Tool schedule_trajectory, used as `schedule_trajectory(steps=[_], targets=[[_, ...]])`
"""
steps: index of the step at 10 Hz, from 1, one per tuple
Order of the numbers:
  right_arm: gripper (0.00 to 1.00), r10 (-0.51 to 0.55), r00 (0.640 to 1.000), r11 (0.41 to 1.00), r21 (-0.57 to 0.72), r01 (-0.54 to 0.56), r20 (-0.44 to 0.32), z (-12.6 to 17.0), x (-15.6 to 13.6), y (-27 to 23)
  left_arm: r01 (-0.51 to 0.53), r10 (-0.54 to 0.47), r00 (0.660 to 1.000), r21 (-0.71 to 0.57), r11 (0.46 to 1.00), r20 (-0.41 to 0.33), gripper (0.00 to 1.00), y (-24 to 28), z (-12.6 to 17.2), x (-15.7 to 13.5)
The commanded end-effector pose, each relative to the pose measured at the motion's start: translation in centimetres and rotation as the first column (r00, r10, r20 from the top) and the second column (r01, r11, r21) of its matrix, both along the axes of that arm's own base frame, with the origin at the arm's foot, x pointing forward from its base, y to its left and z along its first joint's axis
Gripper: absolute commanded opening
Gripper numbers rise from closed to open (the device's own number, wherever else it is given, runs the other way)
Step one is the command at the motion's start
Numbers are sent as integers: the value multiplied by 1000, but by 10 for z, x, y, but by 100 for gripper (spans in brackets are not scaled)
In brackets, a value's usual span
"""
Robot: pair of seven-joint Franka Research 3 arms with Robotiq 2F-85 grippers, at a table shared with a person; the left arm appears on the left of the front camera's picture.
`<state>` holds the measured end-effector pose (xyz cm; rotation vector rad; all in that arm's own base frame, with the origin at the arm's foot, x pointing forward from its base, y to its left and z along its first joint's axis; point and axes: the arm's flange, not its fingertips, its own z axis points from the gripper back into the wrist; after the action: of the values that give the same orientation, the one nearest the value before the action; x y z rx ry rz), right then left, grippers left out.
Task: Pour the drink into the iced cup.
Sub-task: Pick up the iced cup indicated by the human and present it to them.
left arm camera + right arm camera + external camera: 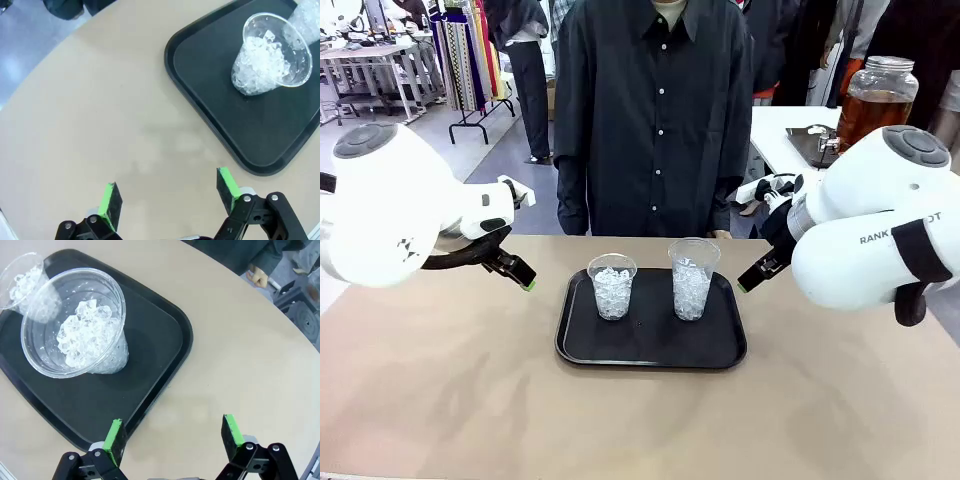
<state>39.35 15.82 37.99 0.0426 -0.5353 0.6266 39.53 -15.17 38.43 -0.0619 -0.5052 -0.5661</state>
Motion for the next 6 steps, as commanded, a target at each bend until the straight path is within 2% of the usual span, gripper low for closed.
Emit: schedule_trajectory(steps=[1,6], targets=[[100,-3,1000,1000,3,3,2,1,0,-1,2,-2,1000,5,1000,1,100,1,2,0],[100,-3,1000,1000,3,3,2,1,0,-1,2,-2,1000,5,1000,1,100,1,2,0]])
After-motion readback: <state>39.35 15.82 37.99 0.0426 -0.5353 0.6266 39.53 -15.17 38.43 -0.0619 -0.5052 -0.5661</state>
